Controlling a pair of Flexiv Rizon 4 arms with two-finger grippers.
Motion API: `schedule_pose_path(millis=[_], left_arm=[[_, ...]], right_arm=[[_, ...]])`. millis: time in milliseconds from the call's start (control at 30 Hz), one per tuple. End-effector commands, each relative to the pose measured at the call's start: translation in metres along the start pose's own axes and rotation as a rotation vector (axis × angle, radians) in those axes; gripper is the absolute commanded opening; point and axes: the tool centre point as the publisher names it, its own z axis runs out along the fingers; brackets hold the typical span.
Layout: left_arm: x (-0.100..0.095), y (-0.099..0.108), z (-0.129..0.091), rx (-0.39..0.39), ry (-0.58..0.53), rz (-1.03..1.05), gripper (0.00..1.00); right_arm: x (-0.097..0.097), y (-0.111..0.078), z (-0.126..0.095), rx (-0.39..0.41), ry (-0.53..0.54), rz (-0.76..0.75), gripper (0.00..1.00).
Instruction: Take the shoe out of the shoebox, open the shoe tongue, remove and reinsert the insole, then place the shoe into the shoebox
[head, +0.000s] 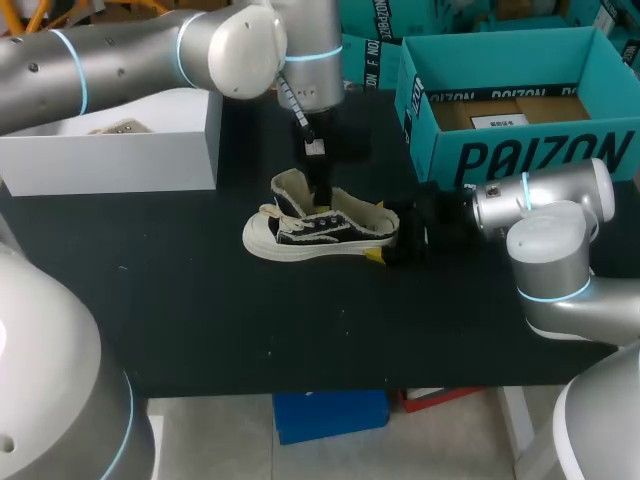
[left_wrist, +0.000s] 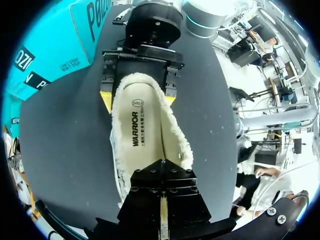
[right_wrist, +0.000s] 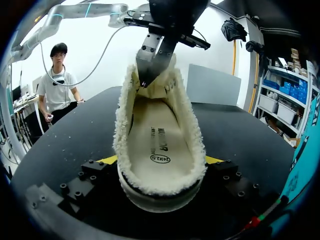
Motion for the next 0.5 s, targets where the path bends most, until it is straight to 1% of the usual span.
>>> schedule_pose_path(millis=[33, 267, 500], left_arm=[[-0.004, 0.000, 0.011, 0.008, 0.010, 0.000, 0.00], [-0.002, 0.003, 0.029, 0.009, 0.032, -0.009, 0.00], [-0.001, 0.004, 0.035, 0.012, 0.037, -0.018, 0.00]], right_arm=[[-0.001, -0.002, 0.000, 0.001, 0.001, 0.001, 0.00], [-0.001, -0.002, 0.000, 0.001, 0.001, 0.001, 0.00], [-0.001, -0.002, 0.000, 0.001, 0.001, 0.001, 0.00]])
